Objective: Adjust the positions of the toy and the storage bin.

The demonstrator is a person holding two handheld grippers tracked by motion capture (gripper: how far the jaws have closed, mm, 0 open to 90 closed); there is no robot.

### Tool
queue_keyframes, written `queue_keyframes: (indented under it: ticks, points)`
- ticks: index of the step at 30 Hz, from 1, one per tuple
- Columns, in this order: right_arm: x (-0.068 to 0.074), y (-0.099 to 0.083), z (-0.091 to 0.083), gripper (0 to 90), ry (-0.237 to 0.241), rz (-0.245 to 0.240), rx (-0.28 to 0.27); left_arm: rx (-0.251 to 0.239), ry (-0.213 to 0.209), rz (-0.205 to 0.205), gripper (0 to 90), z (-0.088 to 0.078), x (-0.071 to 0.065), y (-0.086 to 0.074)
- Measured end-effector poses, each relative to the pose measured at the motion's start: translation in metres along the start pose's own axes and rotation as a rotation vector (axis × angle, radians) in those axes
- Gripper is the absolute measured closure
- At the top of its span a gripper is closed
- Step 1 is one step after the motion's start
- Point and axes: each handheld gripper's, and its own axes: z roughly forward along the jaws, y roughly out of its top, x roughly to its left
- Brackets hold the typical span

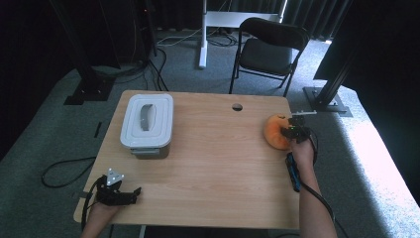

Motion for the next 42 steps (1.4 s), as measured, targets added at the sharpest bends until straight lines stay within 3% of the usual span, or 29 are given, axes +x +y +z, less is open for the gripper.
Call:
queue_keyframes:
  ticks: [4,7,11,13,18,22,26,28,36,42]
  points:
    - [0.0,-0.002,-0.005,57.7,0.018,-0.008,0.002,-0.001,-0.004,0.004,0.4,0.0,0.0,0.0]
    - [0.001,-0.003,-0.012,42.6,0.017,-0.019,-0.014,0.0,-0.006,0.006,0.4,0.0,0.0,0.0]
    - [-0.001,-0.005,-0.028,27.6,0.01,0.018,-0.08,-0.002,-0.012,0.0,0.4,0.0,0.001,0.0]
    - [0.001,-0.005,-0.035,20.8,0.042,0.019,-0.102,-0.001,-0.003,-0.009,0.4,0.0,0.0,0.0]
    - [0.018,-0.005,-0.049,14.7,0.071,-0.035,-0.16,0.003,-0.011,-0.024,0.3,-0.001,0.002,0.001]
    - [0.036,-0.002,-0.055,13.8,0.079,-0.081,-0.217,-0.03,-0.033,-0.038,0.4,-0.006,0.004,0.003]
    - [0.052,-0.001,-0.056,13.9,0.106,-0.127,-0.23,-0.055,-0.026,-0.032,0.4,-0.009,0.007,0.006]
    - [0.063,0.0,-0.054,13.9,0.139,-0.149,-0.234,-0.065,-0.011,-0.043,0.4,-0.01,0.01,0.007]
    - [0.107,-0.005,-0.036,13.8,0.194,-0.191,-0.262,-0.087,0.04,-0.062,0.4,-0.011,0.025,0.013]
    - [0.136,-0.007,-0.02,13.8,0.249,-0.218,-0.257,-0.101,0.052,-0.092,0.4,-0.007,0.038,0.018]
